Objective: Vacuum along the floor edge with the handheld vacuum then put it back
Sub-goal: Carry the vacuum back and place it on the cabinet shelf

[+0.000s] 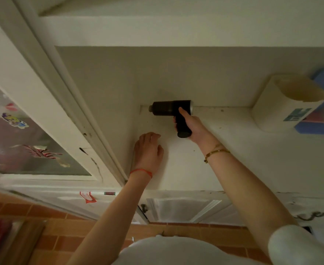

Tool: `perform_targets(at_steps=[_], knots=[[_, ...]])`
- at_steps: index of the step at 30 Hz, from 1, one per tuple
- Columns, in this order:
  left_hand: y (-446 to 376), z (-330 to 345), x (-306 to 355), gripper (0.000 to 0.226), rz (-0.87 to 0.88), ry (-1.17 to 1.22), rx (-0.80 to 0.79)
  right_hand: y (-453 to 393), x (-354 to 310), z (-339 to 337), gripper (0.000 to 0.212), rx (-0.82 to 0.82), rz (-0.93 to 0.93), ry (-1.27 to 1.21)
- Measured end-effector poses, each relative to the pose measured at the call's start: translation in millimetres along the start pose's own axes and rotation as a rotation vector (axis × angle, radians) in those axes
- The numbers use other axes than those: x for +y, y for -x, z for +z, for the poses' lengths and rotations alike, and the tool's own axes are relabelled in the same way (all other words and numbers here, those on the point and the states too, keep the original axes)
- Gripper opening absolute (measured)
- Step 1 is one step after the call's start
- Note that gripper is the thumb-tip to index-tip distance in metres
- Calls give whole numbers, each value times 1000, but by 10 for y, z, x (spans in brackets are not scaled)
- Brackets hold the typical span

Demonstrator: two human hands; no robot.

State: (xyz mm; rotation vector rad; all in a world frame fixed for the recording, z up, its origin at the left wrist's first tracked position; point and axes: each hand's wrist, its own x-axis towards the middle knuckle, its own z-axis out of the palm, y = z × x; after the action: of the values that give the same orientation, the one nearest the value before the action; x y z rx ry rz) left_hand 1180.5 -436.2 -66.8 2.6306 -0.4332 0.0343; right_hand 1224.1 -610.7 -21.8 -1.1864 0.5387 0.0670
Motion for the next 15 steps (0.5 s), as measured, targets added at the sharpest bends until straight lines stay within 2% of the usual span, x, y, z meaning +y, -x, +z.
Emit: perform_targets(at_steps=[10,15], knots=[[-126,104,-30,43,-61,5,25,-523,-102,294,36,-16,54,80],[-148,134,-73,56,-58,-41,47,-626,-84,368,32,-6,59,114]])
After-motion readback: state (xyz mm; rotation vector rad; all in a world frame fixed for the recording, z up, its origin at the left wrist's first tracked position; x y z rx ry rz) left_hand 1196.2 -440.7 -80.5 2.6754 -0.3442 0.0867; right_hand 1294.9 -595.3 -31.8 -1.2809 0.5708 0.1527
